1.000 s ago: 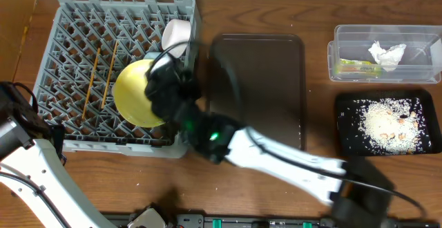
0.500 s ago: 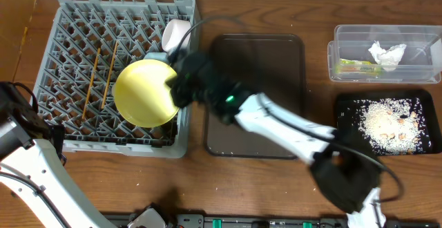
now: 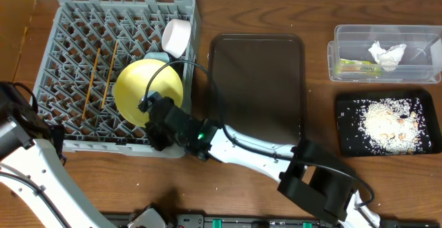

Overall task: Sort waste into correct bins and load items into the dishwasher
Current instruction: 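Open the right gripper and withdraw it right over the brown tray, then reach the left gripper down into the rack beside the yellow plate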

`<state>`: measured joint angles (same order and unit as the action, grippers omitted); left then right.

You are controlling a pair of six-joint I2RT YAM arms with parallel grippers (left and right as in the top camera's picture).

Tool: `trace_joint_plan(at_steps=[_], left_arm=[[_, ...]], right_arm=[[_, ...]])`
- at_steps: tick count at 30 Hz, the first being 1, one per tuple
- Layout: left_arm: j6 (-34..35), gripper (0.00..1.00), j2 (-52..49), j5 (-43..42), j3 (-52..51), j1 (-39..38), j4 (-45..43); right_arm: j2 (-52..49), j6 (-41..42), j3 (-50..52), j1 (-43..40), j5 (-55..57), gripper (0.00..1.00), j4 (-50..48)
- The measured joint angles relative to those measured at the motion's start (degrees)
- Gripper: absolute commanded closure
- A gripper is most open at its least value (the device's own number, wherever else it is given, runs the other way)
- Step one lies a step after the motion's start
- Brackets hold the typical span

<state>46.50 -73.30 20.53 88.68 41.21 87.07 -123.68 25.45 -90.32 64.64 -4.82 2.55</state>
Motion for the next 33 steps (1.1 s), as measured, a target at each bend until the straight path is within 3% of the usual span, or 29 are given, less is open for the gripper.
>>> trace_joint_plan(at_steps=[15, 17, 20, 22, 24, 25, 28, 33], left_arm=[[-0.02, 0.07, 0.0, -2.75, 0.0, 0.0, 0.46], [-0.02, 0.07, 0.0, -7.58, -0.09, 0.0, 3.06], [-1.7, 0.07, 0.0, -15.93, -0.11, 0.0, 2.8], [-5.25, 0.07, 0.02, -22.16, -0.11, -0.11, 1.46], [-11.41, 0.08, 0.0, -29.88, -0.11, -0.76, -1.07], [-14.67, 0.09, 0.0, -33.81, -0.11, -1.55, -2.43], [-21.0, 0.11, -0.04, -42.38, -0.11, -5.4, -4.66], [-22.84, 0.08, -1.14, -46.8, -0.13, -16.39, -9.92]], right_arm=[[0.44, -1.99, 0.02, 2.69, 6.25, 0.98, 4.81], [3.76, -2.45, 0.13, 2.6, 8.31, 0.89, 6.34], [11.89, -2.84, 0.13, 0.96, 9.7, 0.62, 8.48], [17.68, -3.56, -0.04, -1.38, 10.1, 0.29, 9.9], [23.06, -3.43, -0.59, -5.53, 10.51, 0.06, 12.72], [25.14, -3.52, -0.74, -8.13, 10.78, 0.01, 14.19], [29.16, -3.54, -1.05, -17.59, 12.11, 0.01, 20.17], [29.35, -3.23, -0.83, -26.16, 12.41, 0.01, 29.53]])
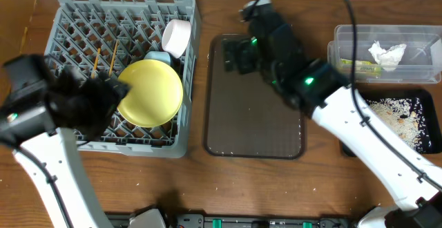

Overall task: Sort waste into correct bins and load items into the dishwasher
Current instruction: 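Reach the left gripper down into the rack beside the yellow plate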

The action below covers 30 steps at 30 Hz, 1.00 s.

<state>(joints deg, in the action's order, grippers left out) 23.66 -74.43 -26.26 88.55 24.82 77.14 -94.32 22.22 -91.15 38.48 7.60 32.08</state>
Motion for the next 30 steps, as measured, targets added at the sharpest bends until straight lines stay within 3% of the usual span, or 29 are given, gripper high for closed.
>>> trace_joint_plan(at_steps=[5, 9, 12, 16, 25, 30], left_arm=[[2.58, 0.08, -7.76, 6.95, 3.41, -14.75, 0.46], [7.39, 0.13, -22.4, 19.45, 15.72, -25.24, 8.48], [14.03, 0.16, -32.59, 30.84, 24.39, -28.72, 10.34], [24.87, 0.17, -39.41, 42.95, 26.69, -29.7, 8.0], [36.17, 0.22, -43.19, 46.1, 26.73, -29.7, -2.91], [41.33, 0.22, -45.53, 44.52, 26.84, -29.7, -3.23]], right_arm=[[0.0, 1.42, 0.11, -5.4, -0.15, 0.01, 7.17], [0.0, 1.77, 0.15, -8.37, -0.09, 0.01, 10.1], [0.0, 1.92, 0.15, -8.68, -0.26, 0.01, 10.88], [0.0, 1.92, 0.15, -8.68, -0.33, 0.01, 12.33], [0.0, 1.92, 0.44, -8.68, -0.48, 0.01, 12.72], [0.0, 1.92, 1.66, -8.68, -0.48, 0.01, 12.94]])
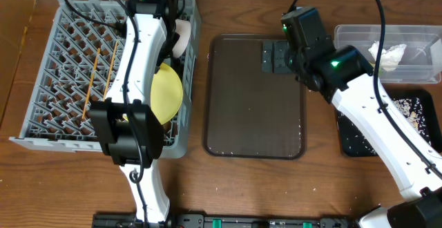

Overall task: Sort waste into correct bins and load items into the dishwasher
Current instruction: 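Reach the left gripper down into the rack beside the yellow plate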

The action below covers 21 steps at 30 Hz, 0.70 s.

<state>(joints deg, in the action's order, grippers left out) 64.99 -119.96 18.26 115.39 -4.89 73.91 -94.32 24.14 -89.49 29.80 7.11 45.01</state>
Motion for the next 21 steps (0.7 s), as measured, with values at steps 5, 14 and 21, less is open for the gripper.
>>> trace_joint_plan(at_steps=[5, 14, 21], left_arm=[[4.07, 0.26, -2.36, -0.35, 0.0, 0.5, 3.52], [6.32, 0.64, -3.5, -0.76, 0.0, 1.03, 4.5], [6.82, 0.85, -3.5, -1.4, 0.0, 1.16, 7.54]], right_arm=[[0.0, 0.0, 0.15, 0.0, 0.0, 0.01, 0.13], [0.0, 0.0, 0.22, 0.0, 0.0, 0.01, -0.04], [0.0, 0.0, 0.22, 0.0, 0.0, 0.01, -0.31]])
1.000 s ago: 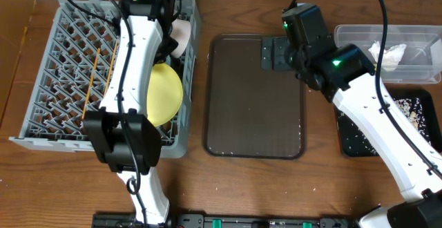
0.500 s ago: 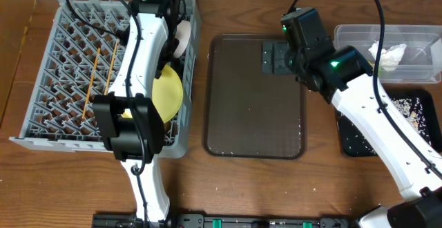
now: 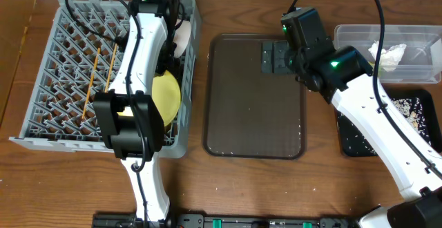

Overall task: Sort waste into correct bins and load items into the dishwasher
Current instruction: 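Reach the left gripper down into the rack beside the yellow plate, then grasp the yellow plate rim with the left gripper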

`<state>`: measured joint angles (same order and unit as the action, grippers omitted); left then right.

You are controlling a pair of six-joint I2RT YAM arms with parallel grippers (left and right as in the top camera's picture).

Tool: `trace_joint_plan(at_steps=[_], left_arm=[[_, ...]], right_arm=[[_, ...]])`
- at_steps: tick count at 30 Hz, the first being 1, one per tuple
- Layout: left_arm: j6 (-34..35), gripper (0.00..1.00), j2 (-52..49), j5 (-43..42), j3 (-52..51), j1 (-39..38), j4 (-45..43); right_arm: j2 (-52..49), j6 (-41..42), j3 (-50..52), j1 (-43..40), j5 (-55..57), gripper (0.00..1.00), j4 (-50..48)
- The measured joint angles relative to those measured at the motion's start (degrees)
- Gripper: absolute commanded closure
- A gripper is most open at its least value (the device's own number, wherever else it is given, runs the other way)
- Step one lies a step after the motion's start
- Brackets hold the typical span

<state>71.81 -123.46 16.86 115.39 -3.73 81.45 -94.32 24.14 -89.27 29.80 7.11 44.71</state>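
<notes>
The grey dish rack (image 3: 41,117) sits askew at the left of the overhead view. It holds a yellow plate (image 3: 169,97), standing on edge, a white cup (image 3: 181,38) and two chopsticks (image 3: 93,76). My left arm stretches over the rack. Its left gripper is at the far rim, just beyond the cup, and its fingers are too dark to read. My right gripper (image 3: 271,57) hovers open and empty over the far right corner of the brown tray (image 3: 248,117).
A clear bin (image 3: 352,45) at the far right holds a white tissue (image 3: 387,53) and a green wrapper (image 3: 356,65). In front of it lies a black tray (image 3: 414,128) with rice-like scraps, partly under my right arm. The table's front edge is near.
My left arm has shifted slightly left over the rack, with its gripper still at the far rim by the cup. The right arm, the plate and the rack look unchanged.
First my right arm reached across to the rack's front edge by the flat-lying yellow plate. Then it was over the tray's far end, with my left arm at the plate. Later the left arm lay along the rack up to the cup, the plate stood on edge and the rack sat askew.
</notes>
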Motion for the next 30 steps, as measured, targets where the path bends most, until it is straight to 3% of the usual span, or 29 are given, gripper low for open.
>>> trace_joint_plan(at_steps=[2, 10, 11, 13, 14, 15, 17, 22, 24, 26, 30], left_arm=[[0.09, 0.92, 0.0, -0.24, 0.0, 0.42, 1.31], [-2.4, 0.92, 2.91, -0.28, -0.04, 3.5, 3.19], [-3.19, 0.87, 4.37, -0.39, -0.04, 3.61, 3.19], [-5.09, 0.62, 7.91, -0.79, -0.04, 3.63, 3.41], [-5.6, 0.44, 8.66, -0.94, -0.04, 3.63, 3.67], [-6.01, 0.36, 9.44, -1.07, -0.04, 3.63, 4.13], [-6.64, 0.29, 10.19, -1.4, -0.04, 3.63, 4.76], [-7.34, 0.28, 7.45, -2.16, -2.12, 3.74, 3.15], [-7.34, 0.38, 5.75, -4.13, -3.37, 4.09, 2.12], [-7.85, 0.41, 4.11, -7.43, -4.13, 5.03, 2.05], [-13.57, 0.4, 3.89, -12.0, -4.48, 8.0, 4.81]], right_arm=[[0.0, 0.0, 0.0, 0.0, 0.0, 0.01, -0.17], [0.0, 0.0, 0.0, 0.0, -0.02, 0.01, -1.42], [0.0, 0.0, 0.0, 0.0, 0.0, 0.01, -1.49], [0.0, 0.0, 0.0, 0.0, 0.0, 0.01, -1.64], [0.0, 0.04, 0.0, 0.0, 0.0, 0.01, -1.64], [0.0, 0.11, 0.0, 0.0, -0.02, 0.01, -1.62], [0.0, 0.28, 0.0, 0.0, -0.28, 0.01, -1.51], [0.0, 0.46, 0.0, 0.0, -1.25, 0.01, -1.16], [0.0, 0.46, 0.0, 0.0, -1.33, 0.01, -1.05], [0.0, 0.46, 0.0, 0.0, -1.38, 0.01, -0.9], [0.0, 0.46, 0.02, 0.0, -1.53, 0.01, -0.7]])
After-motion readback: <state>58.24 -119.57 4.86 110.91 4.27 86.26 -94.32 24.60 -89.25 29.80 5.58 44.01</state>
